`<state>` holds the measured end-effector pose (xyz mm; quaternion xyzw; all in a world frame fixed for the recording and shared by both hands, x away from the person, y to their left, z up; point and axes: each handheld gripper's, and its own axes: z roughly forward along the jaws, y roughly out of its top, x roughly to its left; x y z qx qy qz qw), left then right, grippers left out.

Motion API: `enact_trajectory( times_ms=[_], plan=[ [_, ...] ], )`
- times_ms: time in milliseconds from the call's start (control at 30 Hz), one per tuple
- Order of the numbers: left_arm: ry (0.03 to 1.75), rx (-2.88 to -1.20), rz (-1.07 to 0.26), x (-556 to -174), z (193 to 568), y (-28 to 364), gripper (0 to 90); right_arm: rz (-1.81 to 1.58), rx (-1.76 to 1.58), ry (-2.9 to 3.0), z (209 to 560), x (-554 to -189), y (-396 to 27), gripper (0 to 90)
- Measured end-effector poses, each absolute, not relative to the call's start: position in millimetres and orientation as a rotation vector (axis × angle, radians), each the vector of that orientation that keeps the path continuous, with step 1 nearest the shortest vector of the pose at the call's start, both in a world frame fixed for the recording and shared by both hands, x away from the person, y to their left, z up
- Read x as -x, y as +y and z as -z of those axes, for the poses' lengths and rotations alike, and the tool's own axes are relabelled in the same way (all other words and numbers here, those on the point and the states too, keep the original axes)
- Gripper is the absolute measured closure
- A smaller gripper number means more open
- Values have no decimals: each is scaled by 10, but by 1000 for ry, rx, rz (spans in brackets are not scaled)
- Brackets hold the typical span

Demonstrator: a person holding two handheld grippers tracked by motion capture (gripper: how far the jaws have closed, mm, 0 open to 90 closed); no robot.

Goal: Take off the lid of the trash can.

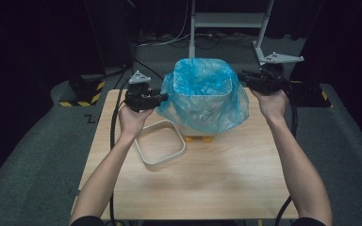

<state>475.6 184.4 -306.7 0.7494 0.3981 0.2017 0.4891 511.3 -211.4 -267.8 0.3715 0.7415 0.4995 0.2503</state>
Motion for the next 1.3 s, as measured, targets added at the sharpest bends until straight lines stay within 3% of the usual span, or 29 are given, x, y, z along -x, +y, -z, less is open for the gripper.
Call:
enact_trajectory(
  times_ms=[367, 533, 800, 1000, 1167, 1300],
  plan=[
    [961, -1815, -457, -4873, 3122, 1701, 574, -1314, -1001, 2078, 2911, -5173, -1985, 829],
    [975, -1813, -453, -4894, 3163, 1649, 548, -1284, -965, 2080, 2942, -5151, -1868, 819],
    [974, -1751, -495, -4798, 3112, 1758, 494, -1374, -1010, 2002, 2910, -5072, -2061, 707],
    [990, -1724, -515, -4771, 3087, 1852, 495, -1341, -1046, 2006, 2939, -5046, -2208, 732],
    [985, -1768, -506, -4806, 3158, 1837, 666, -1322, -1067, 2032, 3057, -5059, -2242, 777],
    [984, -1785, -470, -4866, 3236, 1791, 746, -1334, -1086, 2040, 3115, -5091, -2238, 810]
  ],
)
